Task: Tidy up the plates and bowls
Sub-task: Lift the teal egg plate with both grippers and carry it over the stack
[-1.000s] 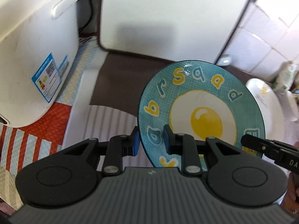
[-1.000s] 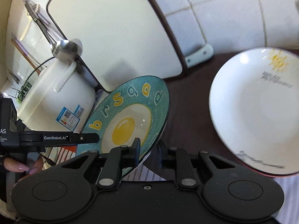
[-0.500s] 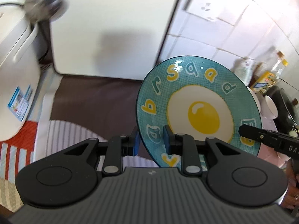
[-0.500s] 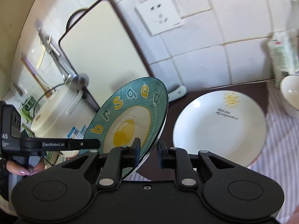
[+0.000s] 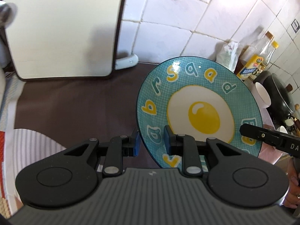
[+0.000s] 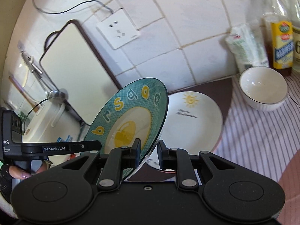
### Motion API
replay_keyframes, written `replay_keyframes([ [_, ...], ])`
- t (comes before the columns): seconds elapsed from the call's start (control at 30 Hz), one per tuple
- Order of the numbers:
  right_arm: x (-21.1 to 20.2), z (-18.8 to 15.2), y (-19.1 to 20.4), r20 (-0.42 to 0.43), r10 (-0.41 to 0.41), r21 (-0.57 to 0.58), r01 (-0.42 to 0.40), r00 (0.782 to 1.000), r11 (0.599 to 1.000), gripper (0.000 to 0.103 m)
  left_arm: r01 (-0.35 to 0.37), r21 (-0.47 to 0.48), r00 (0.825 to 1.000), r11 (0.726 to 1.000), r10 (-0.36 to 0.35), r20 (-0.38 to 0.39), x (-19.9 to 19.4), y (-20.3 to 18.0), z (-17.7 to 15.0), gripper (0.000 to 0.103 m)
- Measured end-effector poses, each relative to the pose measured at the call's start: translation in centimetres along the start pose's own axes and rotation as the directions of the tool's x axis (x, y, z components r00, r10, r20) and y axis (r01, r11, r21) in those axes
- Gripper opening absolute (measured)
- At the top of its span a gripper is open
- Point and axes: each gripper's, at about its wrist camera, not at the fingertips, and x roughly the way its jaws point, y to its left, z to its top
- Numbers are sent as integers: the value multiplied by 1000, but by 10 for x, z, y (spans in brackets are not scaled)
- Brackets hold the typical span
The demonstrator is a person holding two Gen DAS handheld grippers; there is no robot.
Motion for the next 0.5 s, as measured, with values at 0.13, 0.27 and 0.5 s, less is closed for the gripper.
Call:
replay_keyframes([
  [0.13, 4, -1, -20, 2, -7, 20, 7, 1000, 1000, 23, 13, -4, 1000, 1000, -13, -15, 18, -9, 6, 23],
  [0.27, 13, 2, -36, -15, -23, 33, 23, 1000, 999, 23, 11, -1, 999, 1000, -11, -34, 38, -17, 12, 23],
  [0.5, 31, 4, -54, -56, -39, 60, 43, 998, 997, 23, -11, 9, 998, 1000, 11, -65, 63, -24, 19, 23],
])
